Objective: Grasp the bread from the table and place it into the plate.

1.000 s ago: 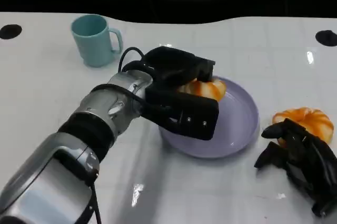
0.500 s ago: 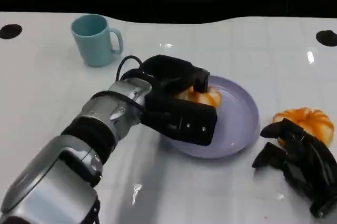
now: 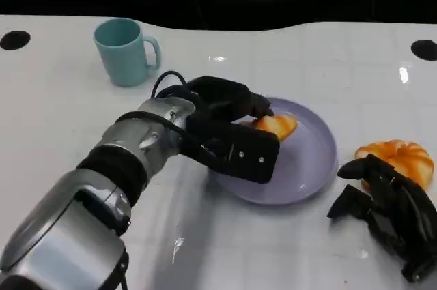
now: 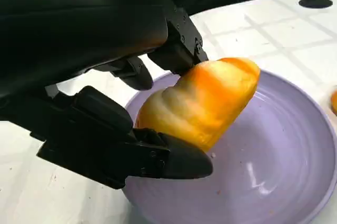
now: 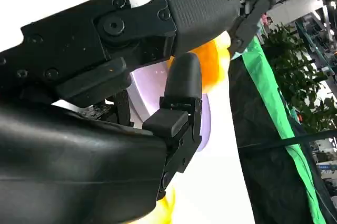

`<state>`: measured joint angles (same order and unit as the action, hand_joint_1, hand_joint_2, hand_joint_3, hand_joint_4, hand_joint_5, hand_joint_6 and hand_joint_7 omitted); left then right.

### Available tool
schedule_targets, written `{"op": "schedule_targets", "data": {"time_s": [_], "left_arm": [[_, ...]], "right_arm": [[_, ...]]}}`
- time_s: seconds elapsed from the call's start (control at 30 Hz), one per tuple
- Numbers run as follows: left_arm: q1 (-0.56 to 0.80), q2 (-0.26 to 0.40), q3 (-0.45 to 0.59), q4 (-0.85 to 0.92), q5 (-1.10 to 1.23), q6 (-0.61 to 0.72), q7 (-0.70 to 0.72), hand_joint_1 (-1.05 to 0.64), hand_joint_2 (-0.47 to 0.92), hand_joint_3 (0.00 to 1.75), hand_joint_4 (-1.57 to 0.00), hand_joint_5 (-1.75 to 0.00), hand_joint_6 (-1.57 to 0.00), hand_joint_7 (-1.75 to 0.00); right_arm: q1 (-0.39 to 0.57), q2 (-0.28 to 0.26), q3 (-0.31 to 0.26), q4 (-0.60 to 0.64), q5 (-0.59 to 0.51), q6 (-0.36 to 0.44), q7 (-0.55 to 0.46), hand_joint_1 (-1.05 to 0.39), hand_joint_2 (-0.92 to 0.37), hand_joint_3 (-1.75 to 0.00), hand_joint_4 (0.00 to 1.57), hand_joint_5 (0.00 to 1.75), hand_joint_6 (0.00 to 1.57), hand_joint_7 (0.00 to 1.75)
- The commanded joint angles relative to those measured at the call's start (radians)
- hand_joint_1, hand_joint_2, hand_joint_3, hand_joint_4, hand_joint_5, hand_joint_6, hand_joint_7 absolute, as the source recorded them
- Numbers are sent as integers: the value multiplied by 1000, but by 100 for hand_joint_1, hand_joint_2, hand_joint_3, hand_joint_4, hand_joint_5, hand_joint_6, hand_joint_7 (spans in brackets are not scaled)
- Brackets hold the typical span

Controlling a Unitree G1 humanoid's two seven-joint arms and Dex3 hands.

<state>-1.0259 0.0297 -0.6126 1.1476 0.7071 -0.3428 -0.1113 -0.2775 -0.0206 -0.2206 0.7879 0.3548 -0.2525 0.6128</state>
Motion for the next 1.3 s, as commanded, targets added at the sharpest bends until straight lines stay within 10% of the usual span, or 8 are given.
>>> {"op": "schedule_targets", "data": {"time_s": [0.03,0.47,0.87,1.3], "left_arm": [[-27,16,9,-17,-12,-3,-23,-88,92,48,-16,-72,-61,-11],[-24,24,43,-35,-52,-7,-49,-88,92,38,-1,-96,-67,-15],[-9,52,46,-105,-57,-7,-72,-85,92,41,-20,-80,-27,-1],[-16,56,28,-95,-40,-15,-63,-85,92,42,-8,-73,-61,-15]], "right_arm": [[15,-7,-6,14,0,21,-5,-55,-92,-22,67,156,59,128],[19,-8,-7,3,7,36,-1,-54,-92,-21,63,158,58,129],[20,-10,-4,9,-1,14,3,-54,-92,-24,62,158,57,129],[19,-10,-7,10,0,20,5,-53,-92,-24,62,158,56,130]]}}
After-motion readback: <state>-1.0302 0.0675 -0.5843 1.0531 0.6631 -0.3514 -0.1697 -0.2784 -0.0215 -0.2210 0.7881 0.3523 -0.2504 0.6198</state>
